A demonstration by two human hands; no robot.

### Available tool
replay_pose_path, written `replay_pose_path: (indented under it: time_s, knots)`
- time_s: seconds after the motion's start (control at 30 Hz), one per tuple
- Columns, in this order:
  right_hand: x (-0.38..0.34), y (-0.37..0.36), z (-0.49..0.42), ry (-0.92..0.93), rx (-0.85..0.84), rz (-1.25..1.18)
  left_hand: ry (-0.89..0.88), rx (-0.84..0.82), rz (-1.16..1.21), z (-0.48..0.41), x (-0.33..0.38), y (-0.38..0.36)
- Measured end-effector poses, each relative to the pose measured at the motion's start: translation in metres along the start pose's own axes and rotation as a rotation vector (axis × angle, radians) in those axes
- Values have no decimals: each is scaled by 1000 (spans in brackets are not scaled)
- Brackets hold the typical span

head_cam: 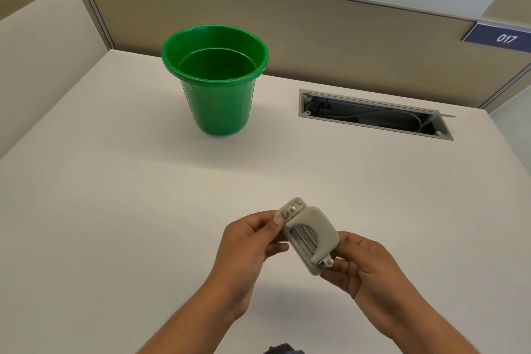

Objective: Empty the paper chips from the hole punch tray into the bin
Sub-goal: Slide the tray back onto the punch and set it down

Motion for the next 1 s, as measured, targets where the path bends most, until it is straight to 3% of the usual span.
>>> replay_pose_path:
  time_s: [0.23,0.37,0.47,0.6,0.77,1.0]
  knots:
    - [9,-9,10,4,-120,208,-104,39,-154,-4,1,4]
    - [-3,-13,10,15,-242,258,-102,-108,-310,-8,4,0]
    - [-13,-12,4,46,-232,258,-11,-288,-431,-6,1,-8]
    - [-15,-13,3,54,-300,355,87,-335,-404,-4,-7,-11]
    - [-14,-7,-5,102,-219,345,161,-299,-312,-7,-9,-7]
    - [-13,-6,-13,121,-144,291,116,-399,-431,-11,-8,-7]
Point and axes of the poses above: each hand's wrist, its own z-axis away from the middle knuckle, its own y-axis out of the back of the hand, x = y × z, the point moved 5 cm from there along -z, towards the middle knuckle, and after that the axes turned 12 degrees about x, right-handed, at the moved point
